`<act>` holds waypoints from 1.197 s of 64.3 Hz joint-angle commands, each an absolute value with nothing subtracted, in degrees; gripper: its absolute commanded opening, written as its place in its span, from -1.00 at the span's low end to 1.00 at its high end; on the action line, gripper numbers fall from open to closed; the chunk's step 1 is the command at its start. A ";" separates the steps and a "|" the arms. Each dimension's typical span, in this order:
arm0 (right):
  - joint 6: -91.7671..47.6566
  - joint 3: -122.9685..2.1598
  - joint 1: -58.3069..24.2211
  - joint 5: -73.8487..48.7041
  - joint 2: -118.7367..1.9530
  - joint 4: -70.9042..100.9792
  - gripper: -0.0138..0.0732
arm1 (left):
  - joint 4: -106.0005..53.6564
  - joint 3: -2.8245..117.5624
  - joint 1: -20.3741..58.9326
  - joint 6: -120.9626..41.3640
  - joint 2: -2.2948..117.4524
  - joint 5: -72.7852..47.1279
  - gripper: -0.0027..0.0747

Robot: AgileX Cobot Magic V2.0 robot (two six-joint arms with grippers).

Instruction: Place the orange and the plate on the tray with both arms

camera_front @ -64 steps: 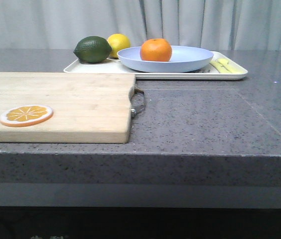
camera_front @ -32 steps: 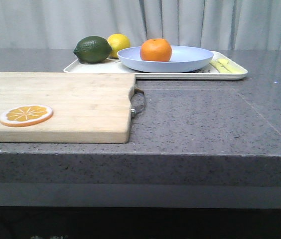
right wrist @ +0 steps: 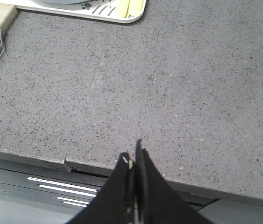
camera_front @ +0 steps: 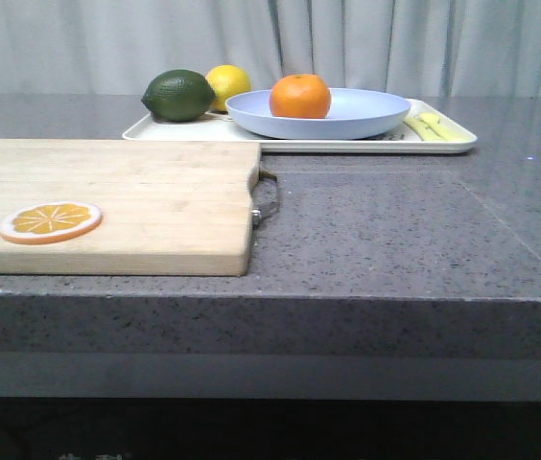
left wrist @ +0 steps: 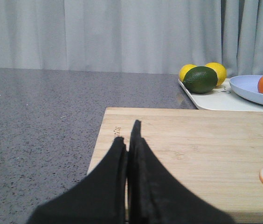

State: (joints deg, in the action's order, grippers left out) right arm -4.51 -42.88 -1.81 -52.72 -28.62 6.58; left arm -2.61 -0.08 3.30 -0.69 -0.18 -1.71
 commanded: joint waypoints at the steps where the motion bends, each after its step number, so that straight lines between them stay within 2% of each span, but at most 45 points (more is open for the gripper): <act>1: -5.14 -44.13 -1.84 -49.03 -28.92 6.48 -0.84 | -3.19 -0.31 3.13 -0.40 -1.48 2.97 -0.98; 23: -5.14 -41.86 -1.32 -47.00 -25.83 5.04 -0.84 | -3.19 -0.31 3.13 -0.40 -1.48 2.97 -0.98; 41: -5.14 -16.99 0.00 -16.96 -9.58 3.28 -0.84 | -3.19 -0.31 3.13 -0.40 -1.42 2.97 -0.98; 56: -5.14 -0.04 0.00 0.00 0.95 3.28 -0.84 | -3.19 -0.31 3.13 -0.40 -1.42 2.97 -0.98; 77: -5.14 1.28 0.00 2.42 1.83 3.28 -0.84 | -3.19 -0.31 3.13 -0.40 -1.33 2.97 -0.98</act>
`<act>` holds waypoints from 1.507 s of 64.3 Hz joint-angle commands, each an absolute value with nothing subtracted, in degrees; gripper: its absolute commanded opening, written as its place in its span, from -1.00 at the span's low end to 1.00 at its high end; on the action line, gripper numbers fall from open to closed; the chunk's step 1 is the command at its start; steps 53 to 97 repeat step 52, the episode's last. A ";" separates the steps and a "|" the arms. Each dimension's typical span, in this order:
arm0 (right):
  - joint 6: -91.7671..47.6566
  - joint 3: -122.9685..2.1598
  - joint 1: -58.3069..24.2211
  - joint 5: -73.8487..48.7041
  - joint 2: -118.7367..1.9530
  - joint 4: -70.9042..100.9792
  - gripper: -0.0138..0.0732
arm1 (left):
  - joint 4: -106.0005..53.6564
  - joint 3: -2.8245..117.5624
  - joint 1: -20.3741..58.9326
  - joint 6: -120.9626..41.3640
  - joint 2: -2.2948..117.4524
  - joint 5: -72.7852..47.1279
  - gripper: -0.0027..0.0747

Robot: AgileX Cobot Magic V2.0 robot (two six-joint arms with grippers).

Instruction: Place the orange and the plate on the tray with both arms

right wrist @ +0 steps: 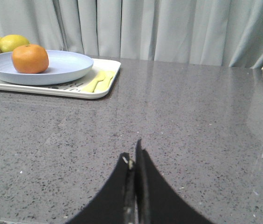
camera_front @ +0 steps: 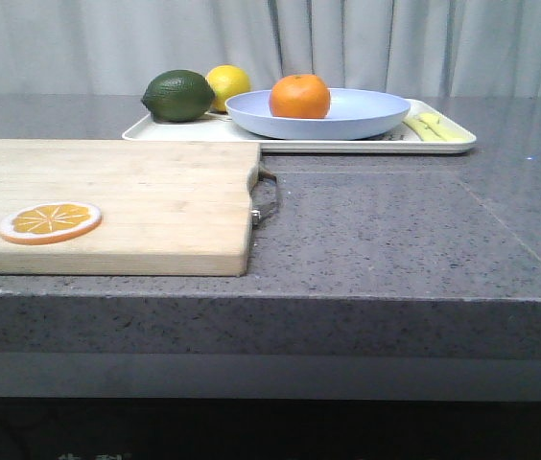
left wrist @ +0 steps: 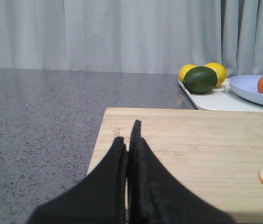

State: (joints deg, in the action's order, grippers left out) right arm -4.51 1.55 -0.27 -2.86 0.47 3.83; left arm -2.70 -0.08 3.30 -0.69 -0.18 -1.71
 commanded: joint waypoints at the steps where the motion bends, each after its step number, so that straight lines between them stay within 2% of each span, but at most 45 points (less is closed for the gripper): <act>1: -5.14 1.28 0.00 2.42 1.83 3.28 -0.84 | -3.19 -0.31 3.13 -0.40 -1.33 2.97 -0.98; 18: -5.14 1.28 2.09 2.41 1.83 3.28 -0.84 | -3.19 -0.31 3.13 -0.40 -1.33 2.97 -0.98; 97: -5.14 1.28 2.01 2.41 1.83 3.28 -0.84 | -3.19 -0.31 3.13 -0.40 -1.33 2.97 -0.98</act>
